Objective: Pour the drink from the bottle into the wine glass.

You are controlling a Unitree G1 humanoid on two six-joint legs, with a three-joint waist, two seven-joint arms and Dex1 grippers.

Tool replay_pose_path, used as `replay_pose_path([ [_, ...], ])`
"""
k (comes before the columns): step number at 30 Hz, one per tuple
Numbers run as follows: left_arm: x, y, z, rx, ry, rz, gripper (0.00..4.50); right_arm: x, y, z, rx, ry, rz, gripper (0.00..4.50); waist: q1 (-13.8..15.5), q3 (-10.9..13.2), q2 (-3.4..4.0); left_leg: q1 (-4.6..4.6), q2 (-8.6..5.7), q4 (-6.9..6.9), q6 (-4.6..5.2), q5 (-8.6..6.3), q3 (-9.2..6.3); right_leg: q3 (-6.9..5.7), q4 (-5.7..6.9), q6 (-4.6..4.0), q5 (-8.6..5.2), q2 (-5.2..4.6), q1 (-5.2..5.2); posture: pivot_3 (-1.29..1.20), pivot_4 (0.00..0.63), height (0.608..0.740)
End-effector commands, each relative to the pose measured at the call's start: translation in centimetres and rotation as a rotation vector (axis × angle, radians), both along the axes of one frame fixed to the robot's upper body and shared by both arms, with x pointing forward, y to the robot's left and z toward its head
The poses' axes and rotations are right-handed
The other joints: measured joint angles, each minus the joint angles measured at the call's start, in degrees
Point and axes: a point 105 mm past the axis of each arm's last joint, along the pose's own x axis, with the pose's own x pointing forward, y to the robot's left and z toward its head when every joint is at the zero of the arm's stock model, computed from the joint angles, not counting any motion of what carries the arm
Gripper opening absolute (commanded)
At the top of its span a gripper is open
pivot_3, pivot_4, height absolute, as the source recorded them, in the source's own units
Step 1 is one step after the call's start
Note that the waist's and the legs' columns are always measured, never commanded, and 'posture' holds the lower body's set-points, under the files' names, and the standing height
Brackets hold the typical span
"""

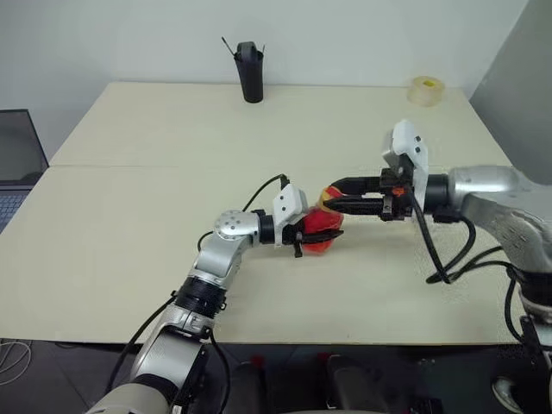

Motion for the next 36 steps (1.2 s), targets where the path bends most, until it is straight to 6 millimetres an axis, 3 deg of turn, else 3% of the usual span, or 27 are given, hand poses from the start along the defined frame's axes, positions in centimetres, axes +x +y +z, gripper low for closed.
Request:
replay_pose_path([
  [1,-1.4,-1.4,2.4,-0.040,-0.083,-0.080,1.42,0.8,-0.1,-0.2,-0.077,-0.079,0.146,1.21,0.2,0.0,0.01,-0.01,0.00,0.00,0.00,0.00,-0.01,-0.01,0.00,0.00,0.00,-0.01,0.01,0.00,0.150,0.740],
  [5,-1.8,-1.5,2.9,-0.062,-0.083,-0.080,1.41,0.6,-0.4,-1.4,-0.187,-0.036,0.307,1.21,0.6,0.1,0.05,-0.11,-0.01,0.03,-0.01,0.01,-0.01,-0.02,-0.10,0.00,0.00,-0.18,0.00,0.00,0.150,0.740],
  [12,-3.1,-2.4,3.0,-0.085,-0.075,-0.114,1.39,1.2,0.2,-1.3,-0.263,-0.069,0.428,1.21,0.6,0.1,0.07,-0.13,0.06,0.10,-0.04,0.02,-0.08,0.00,0.02,0.01,0.00,-0.47,-0.02,0.00,0.150,0.740],
  [19,-3.0,-2.5,3.0,-0.086,-0.078,-0.107,1.37,2.0,0.8,-0.5,-0.257,-0.075,0.426,1.21,0.6,0.1,0.07,-0.13,0.07,0.11,-0.05,0.03,-0.10,-0.01,0.01,0.01,0.00,-0.59,-0.02,0.00,0.150,0.740],
  [31,-2.9,-2.7,2.9,-0.087,-0.073,-0.110,1.37,1.9,-0.1,-0.1,-0.282,-0.040,0.388,1.21,0.6,0.1,0.08,-0.14,0.07,0.11,-0.05,0.03,-0.12,-0.04,0.03,0.01,0.00,-0.65,-0.02,0.00,0.150,0.740],
  [36,-2.8,-2.7,2.8,-0.085,-0.070,-0.111,1.37,1.7,-0.5,0.1,-0.283,-0.022,0.376,2.96,0.6,0.1,0.08,-0.14,0.06,0.11,-0.05,0.03,-0.12,-0.04,0.02,0.01,0.00,-0.69,-0.02,0.00,0.150,0.740],
])
